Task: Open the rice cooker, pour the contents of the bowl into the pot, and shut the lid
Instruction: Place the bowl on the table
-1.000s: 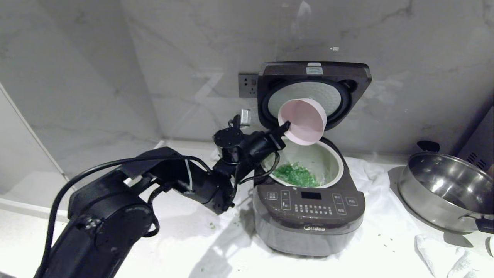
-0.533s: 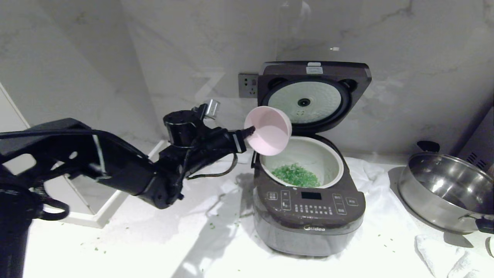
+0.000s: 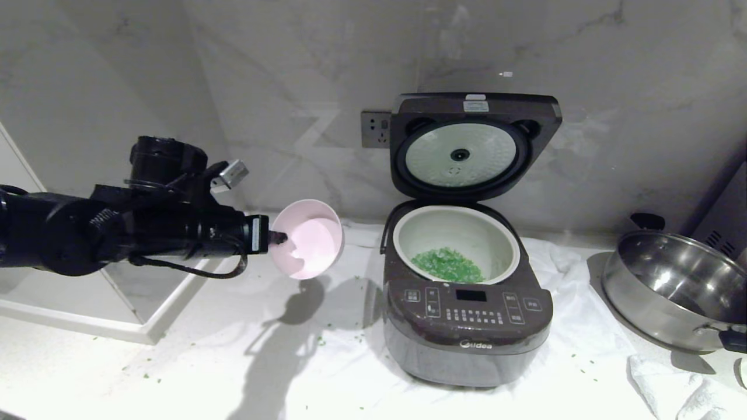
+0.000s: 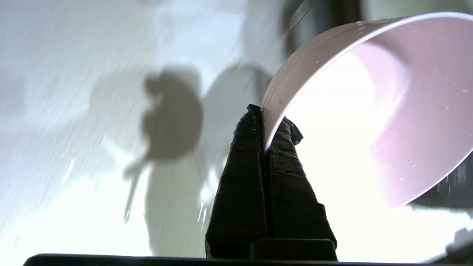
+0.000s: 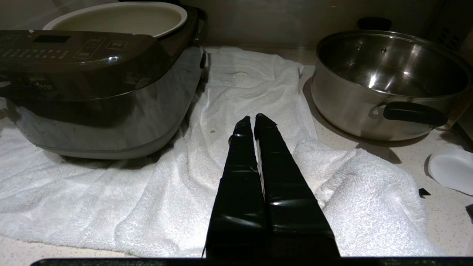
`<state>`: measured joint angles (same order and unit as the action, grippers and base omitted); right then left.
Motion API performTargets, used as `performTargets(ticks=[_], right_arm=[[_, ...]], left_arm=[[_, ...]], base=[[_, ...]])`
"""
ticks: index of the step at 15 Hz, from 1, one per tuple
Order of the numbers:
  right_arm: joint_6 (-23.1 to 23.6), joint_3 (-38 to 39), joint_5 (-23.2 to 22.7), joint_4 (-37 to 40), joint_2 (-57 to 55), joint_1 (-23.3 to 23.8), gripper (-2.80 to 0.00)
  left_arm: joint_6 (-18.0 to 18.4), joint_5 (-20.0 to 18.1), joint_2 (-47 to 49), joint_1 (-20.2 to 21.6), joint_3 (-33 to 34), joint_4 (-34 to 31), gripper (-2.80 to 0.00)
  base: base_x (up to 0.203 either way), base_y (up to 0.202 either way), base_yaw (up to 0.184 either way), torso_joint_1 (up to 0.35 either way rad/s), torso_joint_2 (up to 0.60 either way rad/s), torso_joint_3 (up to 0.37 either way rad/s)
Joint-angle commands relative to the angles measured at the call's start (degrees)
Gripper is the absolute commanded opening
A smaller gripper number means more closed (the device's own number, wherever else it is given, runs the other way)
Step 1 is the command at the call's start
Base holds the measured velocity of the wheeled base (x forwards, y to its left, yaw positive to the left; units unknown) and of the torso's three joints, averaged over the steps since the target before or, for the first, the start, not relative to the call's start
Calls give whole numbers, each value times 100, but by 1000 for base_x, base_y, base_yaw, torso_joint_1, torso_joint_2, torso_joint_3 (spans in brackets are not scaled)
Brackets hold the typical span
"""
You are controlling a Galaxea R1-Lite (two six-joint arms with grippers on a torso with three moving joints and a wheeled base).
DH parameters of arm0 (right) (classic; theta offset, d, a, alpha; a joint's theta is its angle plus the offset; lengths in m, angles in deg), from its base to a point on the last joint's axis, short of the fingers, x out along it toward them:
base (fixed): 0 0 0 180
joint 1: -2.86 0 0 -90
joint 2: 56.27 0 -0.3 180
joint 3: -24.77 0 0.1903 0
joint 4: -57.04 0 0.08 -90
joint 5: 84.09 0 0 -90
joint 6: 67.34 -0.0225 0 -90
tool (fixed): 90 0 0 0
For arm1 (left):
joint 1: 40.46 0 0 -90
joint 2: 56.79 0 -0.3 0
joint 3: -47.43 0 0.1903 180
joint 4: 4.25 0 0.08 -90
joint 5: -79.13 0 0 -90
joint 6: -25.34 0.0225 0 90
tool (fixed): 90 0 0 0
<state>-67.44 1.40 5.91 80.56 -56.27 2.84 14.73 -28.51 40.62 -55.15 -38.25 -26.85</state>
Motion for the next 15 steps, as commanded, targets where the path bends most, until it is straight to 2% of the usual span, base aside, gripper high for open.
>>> performTargets(ticks=[1,2,3,5,7,9,11,13,15], right_arm=[[1,9,0,-7,0,2,-280],[1,9,0,-7,0,-5,-280],[1,9,0,-2,0,1,-280],[1,9,0,-7,0,2,-280],[1,9,0,-4,0,-6,-280],[1,9,0,-6,0,0,-280],[1,9,0,0,0,-5,-280],[1,9,0,0,0,-5,-280],[1,9,0,-6,0,-6,-280]], left_arm=[[125,5,-386,288,-611,-2911,-280],[366,17,-354,496,-865,-3875,-280],[641,41,-323,793,-970,-4393,-280],[851,553,-124,1124,-790,-4566,-280],[848,820,168,1263,-466,-4553,-280],[815,849,466,1356,-67,-4152,-280],[581,883,766,1376,442,-2939,-280],[405,915,995,1379,769,-2155,-280],[393,1019,1131,1373,747,-2113,-280]], base=[[0,0,0,0,0,0],[0,0,0,0,0,0],[0,0,0,0,0,0],[0,0,0,0,0,0],[0,0,0,0,0,0],[0,0,0,0,0,0],[0,0,0,0,0,0],[0,0,0,0,0,0],[0,0,0,0,0,0]])
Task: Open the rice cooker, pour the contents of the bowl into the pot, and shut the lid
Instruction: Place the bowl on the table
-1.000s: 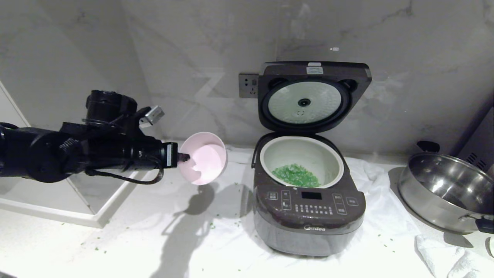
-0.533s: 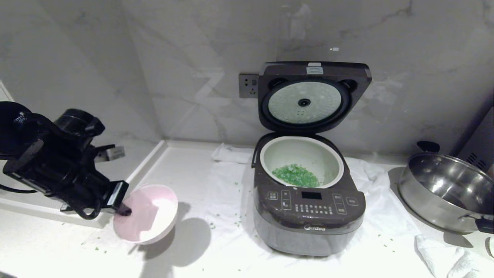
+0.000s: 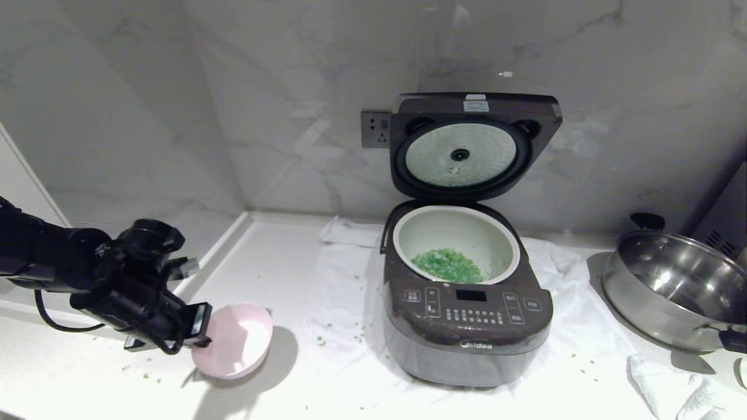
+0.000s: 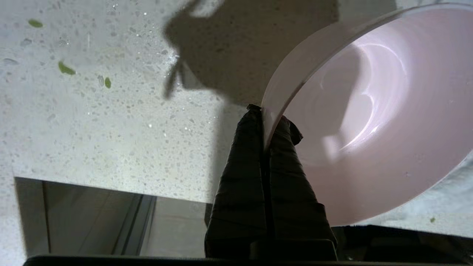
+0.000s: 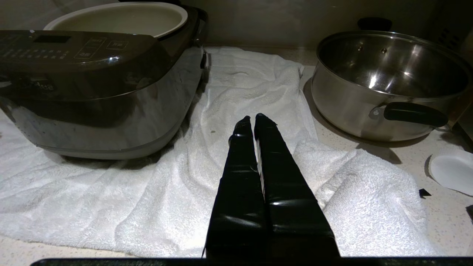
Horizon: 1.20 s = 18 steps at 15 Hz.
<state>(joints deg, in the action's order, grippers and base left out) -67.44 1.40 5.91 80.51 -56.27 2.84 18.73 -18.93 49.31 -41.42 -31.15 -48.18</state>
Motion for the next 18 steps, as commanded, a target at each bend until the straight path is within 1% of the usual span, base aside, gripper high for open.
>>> performTargets(ticks=[1,2,3,4,5,10,12,14,16,18], right_arm=[[1,9,0,-2,0,2,-280],[1,9,0,-2,0,2,-280],[1,9,0,-1,0,-6,-280],[1,9,0,4,0,-4,-280],[1,9,0,-2,0,-6,-280],[1,9,0,7,0,2,-280],[1,9,0,-2,0,0,-280],[1,9,0,2,0,-6,-280],[1,9,0,3,0,1,-280],[1,9,0,-2,0,1,-280]], left_arm=[[-11,259,358,0,19,35,-280],[-15,415,436,5,-31,144,-280],[-16,445,445,8,-51,248,-280],[-16,461,430,8,-57,255,-272],[-7,463,420,5,-60,255,0],[-184,432,238,-22,-282,231,0],[-356,397,-36,-75,-484,174,0],[-472,383,-276,-216,-848,-90,0],[-693,353,-476,-402,-1331,-443,0],[-818,296,-664,-679,-1912,-970,0]], base=[[0,0,0,0,0,0],[0,0,0,0,0,0],[0,0,0,0,0,0],[0,0,0,0,0,0],[0,0,0,0,0,0],[0,0,0,0,0,0],[0,0,0,0,0,0],[0,0,0,0,0,0],[0,0,0,0,0,0],[0,0,0,0,0,0]])
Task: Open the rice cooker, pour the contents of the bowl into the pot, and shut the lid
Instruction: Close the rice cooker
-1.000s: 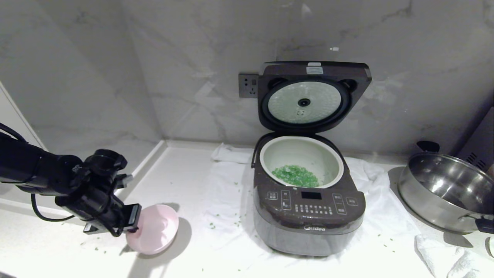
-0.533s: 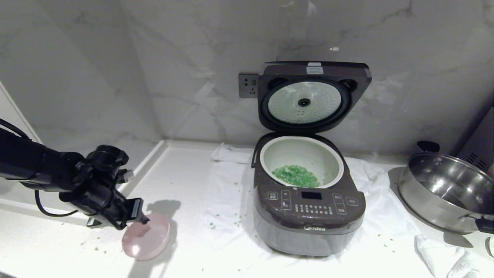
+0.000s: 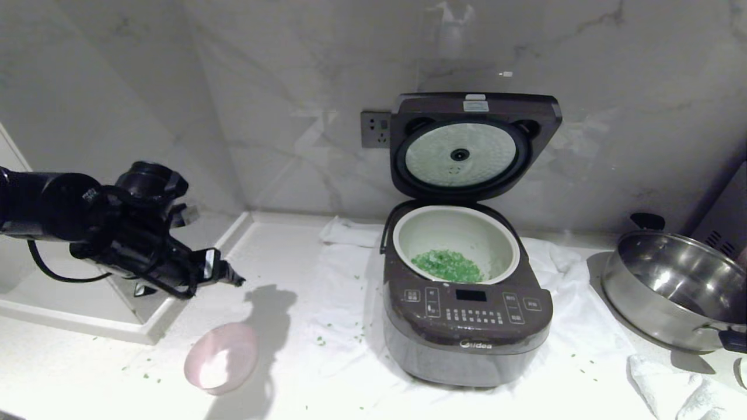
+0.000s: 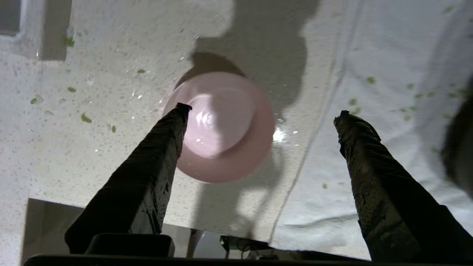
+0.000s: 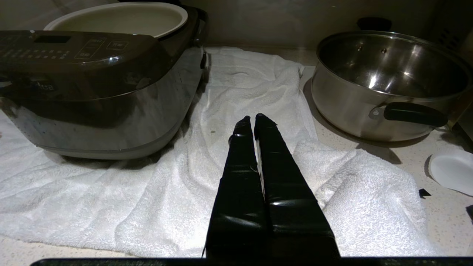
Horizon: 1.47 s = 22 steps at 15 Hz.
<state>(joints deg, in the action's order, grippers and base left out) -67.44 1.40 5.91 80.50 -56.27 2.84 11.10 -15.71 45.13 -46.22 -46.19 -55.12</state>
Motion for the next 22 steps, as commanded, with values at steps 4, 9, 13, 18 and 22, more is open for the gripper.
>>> performTargets(ticks=[4,9,13,18,22], right_arm=[[1,9,0,-1,0,-6,-280],[50,9,0,8,0,-3,-280],[80,9,-26,8,3,-6,-280],[32,-351,33,-119,-8,-4,-280],[-174,-1389,-2,-53,-765,-21,-280]], left_arm=[[-511,-84,-319,-987,-1634,-1190,0],[-1337,-82,71,-1857,-3145,-1379,-280],[-1346,-31,133,-2550,-3835,-1067,-280],[-1365,144,228,-2845,-3978,767,-280],[-1397,1049,694,-3074,-4088,2736,-280]], base=[[0,0,0,0,0,0],[0,0,0,0,0,0],[0,0,0,0,0,0],[0,0,0,0,0,0],[0,0,0,0,0,0]])
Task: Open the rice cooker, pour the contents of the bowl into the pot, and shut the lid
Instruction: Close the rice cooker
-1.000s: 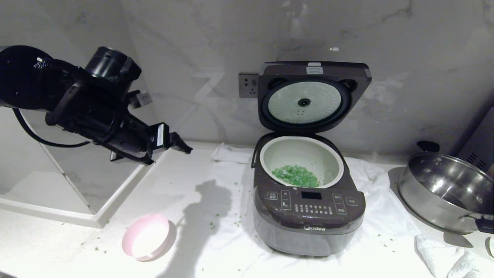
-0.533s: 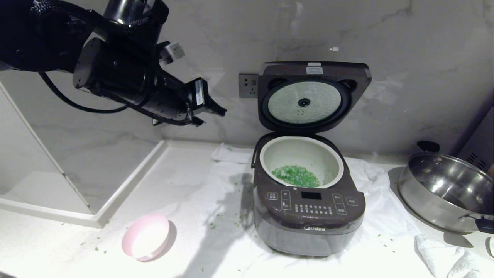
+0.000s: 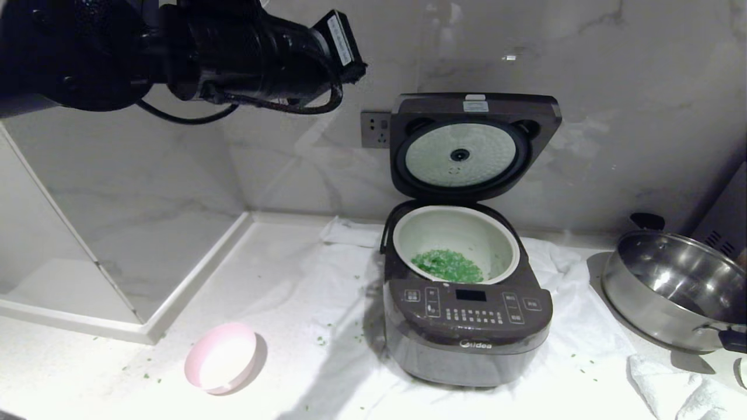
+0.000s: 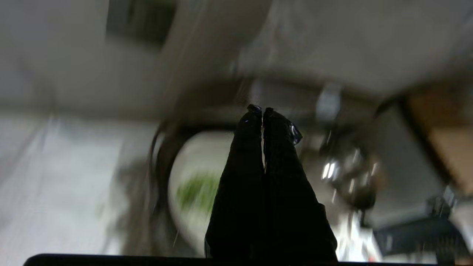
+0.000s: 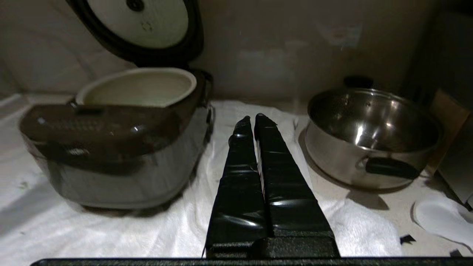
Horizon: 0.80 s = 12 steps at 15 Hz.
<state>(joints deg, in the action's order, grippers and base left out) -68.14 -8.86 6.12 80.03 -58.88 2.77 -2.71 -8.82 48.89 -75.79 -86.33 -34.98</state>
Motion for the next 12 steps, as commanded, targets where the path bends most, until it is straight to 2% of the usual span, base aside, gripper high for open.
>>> performTargets(ticks=[1,2,3,7,10,12], right_arm=[[-295,-593,-66,-25,-855,-35,-280],[-527,-939,-110,-81,-1329,-89,-280],[-695,-1333,-136,-188,-1863,-154,-280],[-926,-3028,-198,-1084,-4401,-279,-280],[-777,-4506,-391,-1518,-6009,-308,-280],[-723,-5371,-475,-1654,-6904,-267,-280]], left_arm=[[-11,769,432,-221,-103,1054,-280],[-8,1095,480,-309,-103,1275,-280],[-15,1218,469,-324,-97,1331,-280],[-8,1243,216,-299,-25,1361,-280],[-2,1201,250,-323,38,1774,-280],[-4,1225,173,-326,340,1892,-280]], base=[[0,0,0,0,0,0],[0,0,0,0,0,0],[0,0,0,0,0,0],[0,0,0,0,0,0],[0,0,0,0,0,0],[0,0,0,0,0,0]])
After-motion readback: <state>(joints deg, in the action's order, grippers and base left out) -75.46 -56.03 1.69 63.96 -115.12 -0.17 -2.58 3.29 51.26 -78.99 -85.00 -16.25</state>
